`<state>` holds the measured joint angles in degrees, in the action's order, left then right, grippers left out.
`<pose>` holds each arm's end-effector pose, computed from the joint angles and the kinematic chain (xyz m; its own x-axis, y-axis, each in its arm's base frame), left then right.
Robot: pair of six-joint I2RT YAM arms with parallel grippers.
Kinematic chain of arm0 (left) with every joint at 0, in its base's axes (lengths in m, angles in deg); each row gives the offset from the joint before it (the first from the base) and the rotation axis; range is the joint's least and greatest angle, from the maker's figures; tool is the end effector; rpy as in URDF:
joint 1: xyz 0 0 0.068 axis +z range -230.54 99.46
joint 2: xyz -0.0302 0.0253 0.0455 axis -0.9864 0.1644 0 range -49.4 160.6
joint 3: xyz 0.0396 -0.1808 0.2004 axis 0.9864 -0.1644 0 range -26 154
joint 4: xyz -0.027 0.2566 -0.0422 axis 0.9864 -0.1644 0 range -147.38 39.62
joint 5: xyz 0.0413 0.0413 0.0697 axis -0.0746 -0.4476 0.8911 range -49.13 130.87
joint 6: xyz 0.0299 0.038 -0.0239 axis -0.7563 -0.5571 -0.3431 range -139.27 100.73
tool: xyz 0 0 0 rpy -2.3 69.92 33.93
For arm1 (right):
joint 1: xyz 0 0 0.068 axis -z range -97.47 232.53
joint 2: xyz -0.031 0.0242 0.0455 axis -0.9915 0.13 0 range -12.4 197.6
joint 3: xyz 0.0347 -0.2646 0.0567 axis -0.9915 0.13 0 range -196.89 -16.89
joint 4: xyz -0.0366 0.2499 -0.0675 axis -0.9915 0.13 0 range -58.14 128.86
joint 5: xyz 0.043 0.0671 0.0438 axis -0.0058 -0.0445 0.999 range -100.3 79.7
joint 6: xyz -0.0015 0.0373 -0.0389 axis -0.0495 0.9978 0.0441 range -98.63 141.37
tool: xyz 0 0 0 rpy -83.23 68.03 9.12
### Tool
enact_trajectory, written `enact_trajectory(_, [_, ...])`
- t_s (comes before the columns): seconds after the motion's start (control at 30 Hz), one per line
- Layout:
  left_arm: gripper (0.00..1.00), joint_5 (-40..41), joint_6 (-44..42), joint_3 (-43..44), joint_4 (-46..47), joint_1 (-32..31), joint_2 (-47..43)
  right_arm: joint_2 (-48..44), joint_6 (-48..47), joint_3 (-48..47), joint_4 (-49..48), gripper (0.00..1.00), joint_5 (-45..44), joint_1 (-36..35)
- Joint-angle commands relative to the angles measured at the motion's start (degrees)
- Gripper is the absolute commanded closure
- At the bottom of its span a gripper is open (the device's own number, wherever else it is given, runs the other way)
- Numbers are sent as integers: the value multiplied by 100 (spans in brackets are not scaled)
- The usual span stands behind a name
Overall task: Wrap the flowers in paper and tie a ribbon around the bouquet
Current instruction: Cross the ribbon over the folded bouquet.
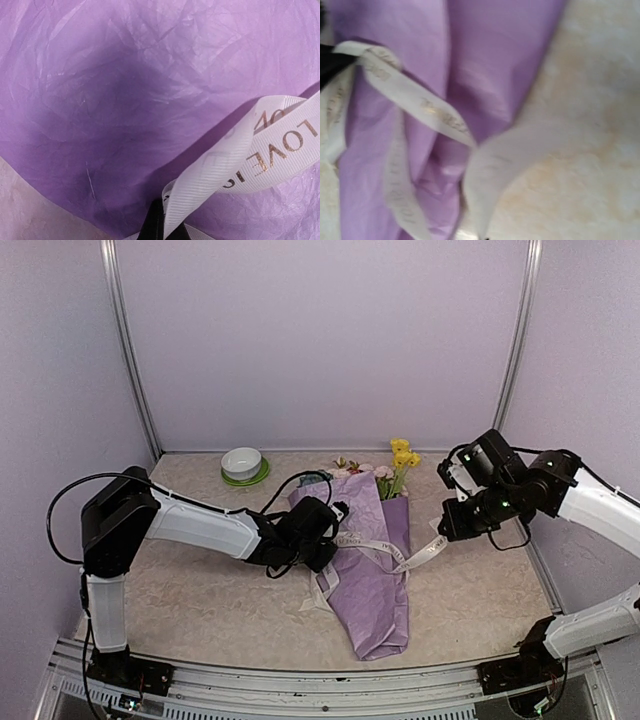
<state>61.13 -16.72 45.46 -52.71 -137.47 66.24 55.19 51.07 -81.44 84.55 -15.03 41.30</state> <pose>0.2426 -0.3499 0.1460 -0.4247 0.5757 -0.6987 0.6379 0.7379 0.2203 0.1741 0.1485 0.3141 -0.8480 -0.0866 -0.5229 -0.2323 0.9475 0.2197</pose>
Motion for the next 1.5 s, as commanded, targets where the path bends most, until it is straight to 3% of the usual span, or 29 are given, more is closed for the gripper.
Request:
enact_trajectory(0.0, [100,827,-154,457,-119,-287,-187,-26,2,332,22,100,568,245])
enact_trajectory(0.17, [100,887,-201,915,-405,-665,-14,164,3,1040,-1278,100,2048,247])
enact_trajectory(0.43, [100,183,168,1053,-535,-1002,339,641,-112,1185,-1924,100,2392,239])
enact_trajectory(0.57, [100,-268,464,1190,-589,-893,701,591,-215,1087,-2227,100,2620,239])
enact_trajectory(0.73, [100,-822,806,1181,-410,-575,825,849,16,1477,-3065,100,3752,239])
enact_trajectory(1.03, [100,-1352,1035,768,21,-398,563,1854,752,2424,-4536,100,4393,247])
enact_trajectory(1.2, [100,-1349,1006,789,-12,-417,409,2426,507,2407,-4321,100,3929,308])
enact_trajectory(1.4, [71,-1160,648,1008,-177,-691,3,2702,432,2640,-4298,100,3677,437])
enact_trajectory(1.47, [56,-1117,477,1111,-318,-795,-114,2759,417,2670,-4336,100,3680,462])
